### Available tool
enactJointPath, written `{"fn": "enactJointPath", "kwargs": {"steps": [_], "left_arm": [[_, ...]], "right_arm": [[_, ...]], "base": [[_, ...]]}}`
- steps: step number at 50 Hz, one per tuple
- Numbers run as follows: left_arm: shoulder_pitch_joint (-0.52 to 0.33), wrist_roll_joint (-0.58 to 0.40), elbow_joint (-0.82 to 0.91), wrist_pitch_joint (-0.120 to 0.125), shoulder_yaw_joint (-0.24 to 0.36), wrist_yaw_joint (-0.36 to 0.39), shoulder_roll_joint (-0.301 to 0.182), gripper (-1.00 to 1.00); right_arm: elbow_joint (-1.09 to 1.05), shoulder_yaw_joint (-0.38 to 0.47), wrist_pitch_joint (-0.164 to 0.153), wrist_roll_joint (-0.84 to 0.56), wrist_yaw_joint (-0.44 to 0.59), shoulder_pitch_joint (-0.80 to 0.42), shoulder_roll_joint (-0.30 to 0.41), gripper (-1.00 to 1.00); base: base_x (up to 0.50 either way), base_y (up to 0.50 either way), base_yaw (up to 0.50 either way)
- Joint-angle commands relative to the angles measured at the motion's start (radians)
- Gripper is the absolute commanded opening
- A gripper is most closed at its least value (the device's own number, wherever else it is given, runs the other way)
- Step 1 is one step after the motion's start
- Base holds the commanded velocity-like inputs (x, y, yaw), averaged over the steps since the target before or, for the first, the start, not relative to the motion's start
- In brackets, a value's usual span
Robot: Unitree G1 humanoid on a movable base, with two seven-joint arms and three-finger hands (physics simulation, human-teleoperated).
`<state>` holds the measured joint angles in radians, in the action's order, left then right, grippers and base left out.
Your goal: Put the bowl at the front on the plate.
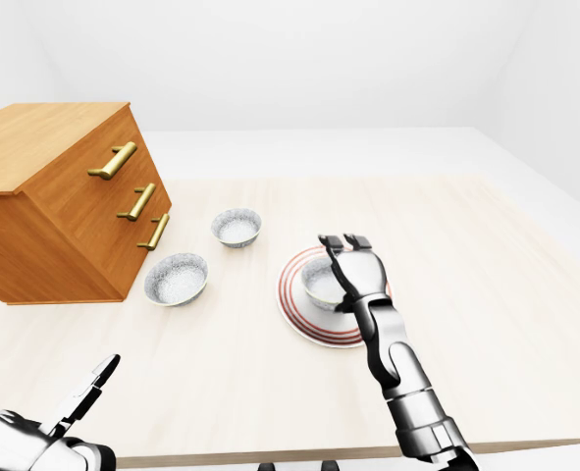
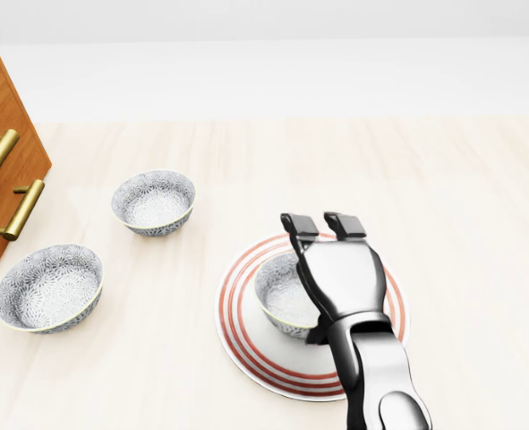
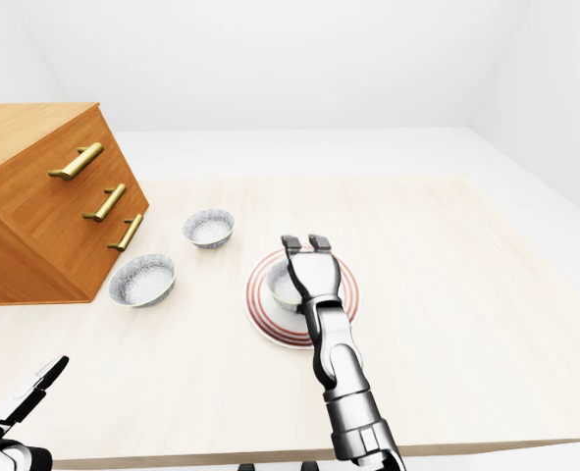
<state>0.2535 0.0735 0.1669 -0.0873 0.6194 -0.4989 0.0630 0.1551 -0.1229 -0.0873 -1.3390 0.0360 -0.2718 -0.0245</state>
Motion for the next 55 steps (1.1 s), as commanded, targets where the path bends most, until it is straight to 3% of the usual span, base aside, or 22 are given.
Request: {"fn": "enactJointPath", "kwargs": {"steps": [1,8,14,20,27,36,38,43,55], "left_arm": [[0.006,0.034,0.04,0.0,0.008,0.003,0.008,1.0],[-0.002,0.028,0.016,0.0,0.008,0.002,0.007,1.0],[0.003,0.029,0.026,0.0,0.007,0.001,0.008,1.0],[0.006,0.031,0.039,0.0,0.008,0.003,0.009,1.0],[0.006,0.033,0.035,0.0,0.007,0.002,0.008,1.0],[0.008,0.035,0.048,0.0,0.012,0.008,0.013,1.0],[0.001,0.03,0.021,0.0,0.01,0.007,0.012,1.0],[-0.003,0.025,0.007,0.0,0.006,0.001,0.008,1.0],[-0.001,0.02,-0.001,0.0,0.001,-0.006,0.001,1.0]], "right_arm": [[0.007,0.002,0.0,0.007,-0.011,-0.005,0.006,1.0],[-0.02,-0.004,0.0,-0.013,0.006,0.01,0.005,1.0],[-0.117,-0.01,0.0,-0.083,0.087,0.025,0.003,1.0],[-0.306,-0.018,0.0,-0.294,0.304,-0.004,-0.021,1.0],[-0.432,0.006,0.0,-0.479,0.48,-0.055,-0.075,1.0],[-0.535,0.034,0.0,-0.601,0.608,-0.115,-0.108,1.0],[-0.554,0.028,0.0,-0.631,0.66,-0.148,-0.094,1.0],[-0.569,-0.03,0.0,-0.633,0.662,-0.232,0.023,1.0],[-0.595,-0.059,0.0,-0.633,0.662,-0.342,0.16,1.0]], "base": [[0.0,0.0,0.0],[0.0,0.0,0.0],[0.0,0.0,0.0],[0.0,0.0,0.0],[0.0,0.0,0.0],[0.0,0.0,0.0],[0.0,0.0,0.0],[0.0,0.0,0.0],[0.0,0.0,0.0]]}}
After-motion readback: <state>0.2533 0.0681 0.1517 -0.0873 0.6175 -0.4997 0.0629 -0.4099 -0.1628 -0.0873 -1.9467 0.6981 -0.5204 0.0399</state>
